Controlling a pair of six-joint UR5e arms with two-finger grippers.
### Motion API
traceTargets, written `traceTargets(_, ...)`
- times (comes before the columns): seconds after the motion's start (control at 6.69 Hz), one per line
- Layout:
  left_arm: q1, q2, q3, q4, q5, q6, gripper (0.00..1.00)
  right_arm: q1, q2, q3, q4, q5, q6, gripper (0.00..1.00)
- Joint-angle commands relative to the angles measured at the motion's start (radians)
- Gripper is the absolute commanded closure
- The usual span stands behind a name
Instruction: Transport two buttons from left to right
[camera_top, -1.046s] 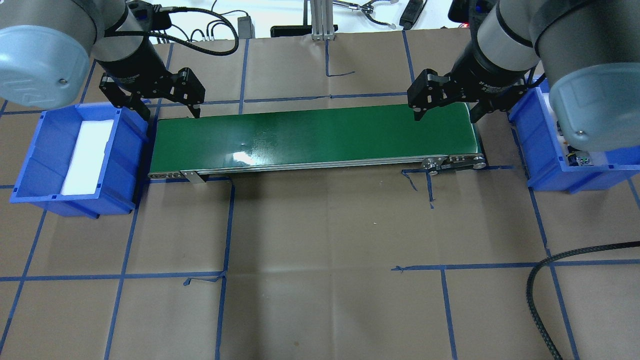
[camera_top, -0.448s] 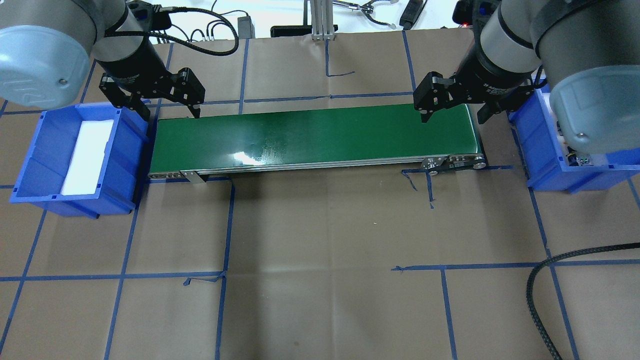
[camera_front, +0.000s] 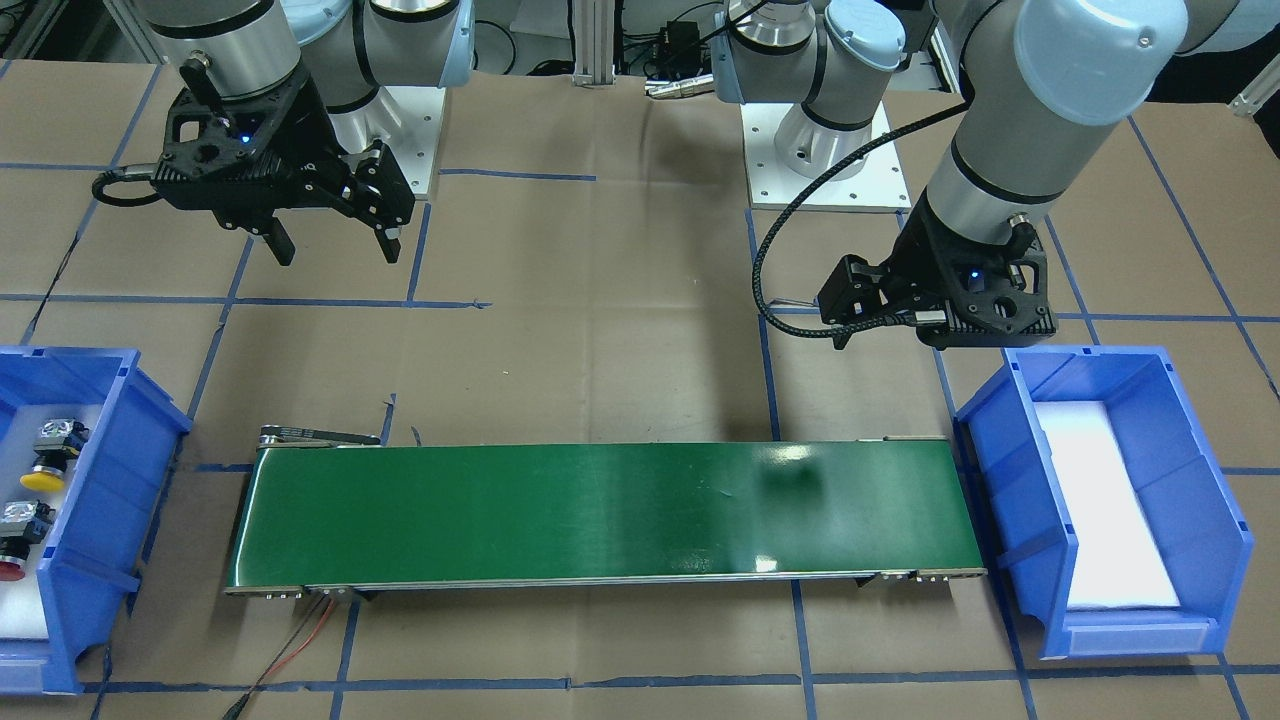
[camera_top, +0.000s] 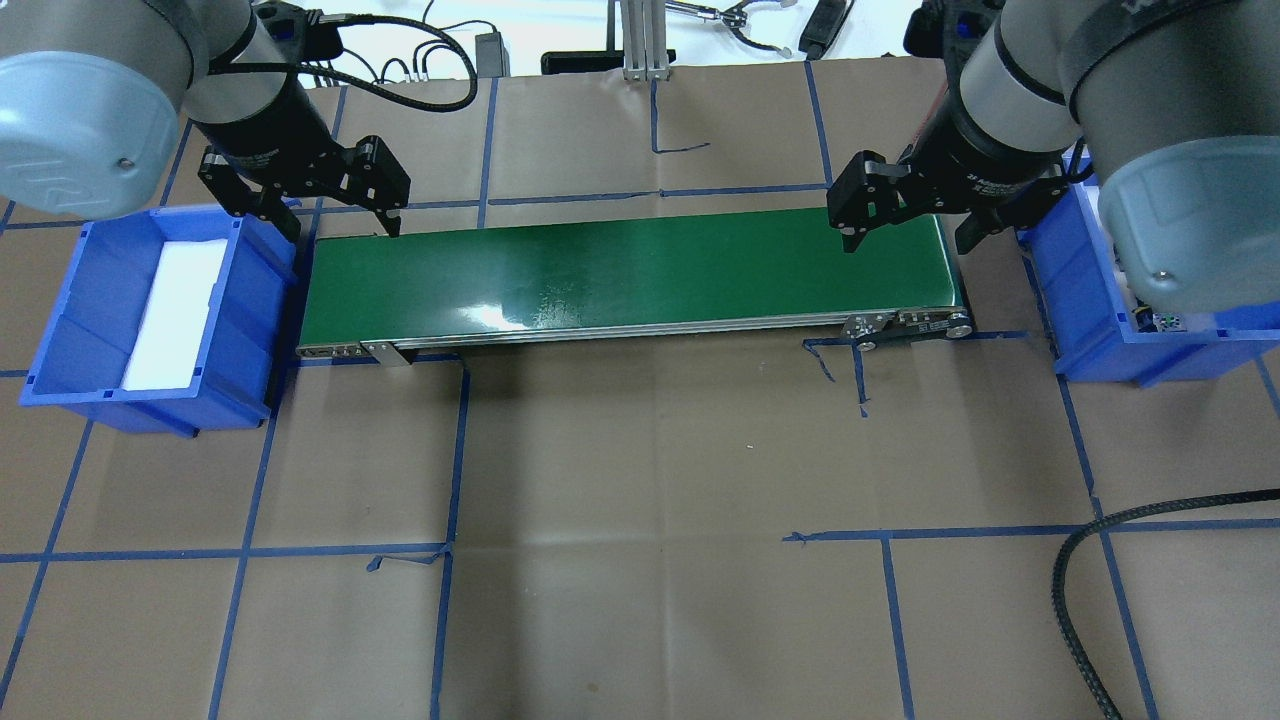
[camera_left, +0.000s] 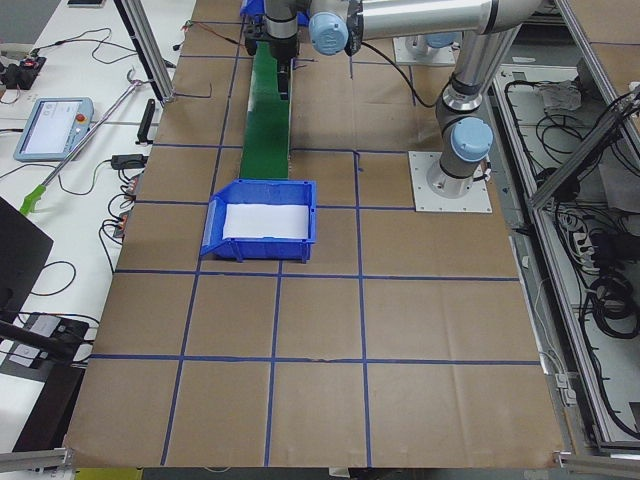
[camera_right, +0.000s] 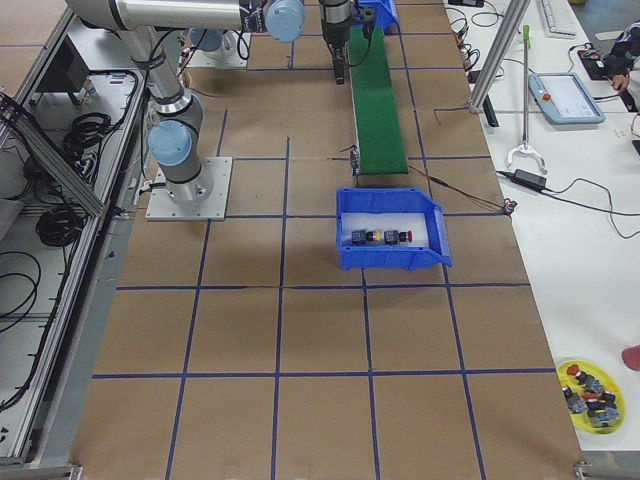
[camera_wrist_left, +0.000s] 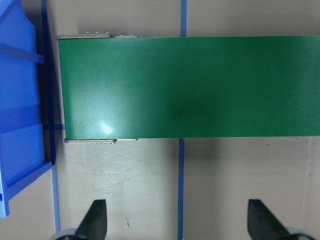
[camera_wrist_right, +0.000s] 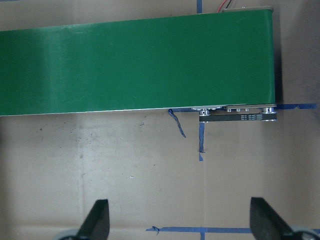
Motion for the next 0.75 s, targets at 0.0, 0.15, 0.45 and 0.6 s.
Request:
traceTargets(0.0,0.0,0.0,0.001,0.0,0.0,-0.001,0.0,0.0,0.0,0.002,0.0,-0.002,0.0,0.0)
traceTargets(0.15,0.0,0.0,0.0,0.0,0.0,0.0,0.0,0.0,0.0,0.002,-0.001,0.0,0.0,0.0)
traceTargets(0.45,0.0,-0.001,0.001,0.0,0.0,-0.001,0.0,0.0,0.001,0.002,-0.003,0.0,0.0,0.0)
traceTargets(0.6,0.0,0.0,0.001,0.0,0.0,-0.001,0.0,0.0,0.003,0.002,-0.006,0.0,0.0,0.0)
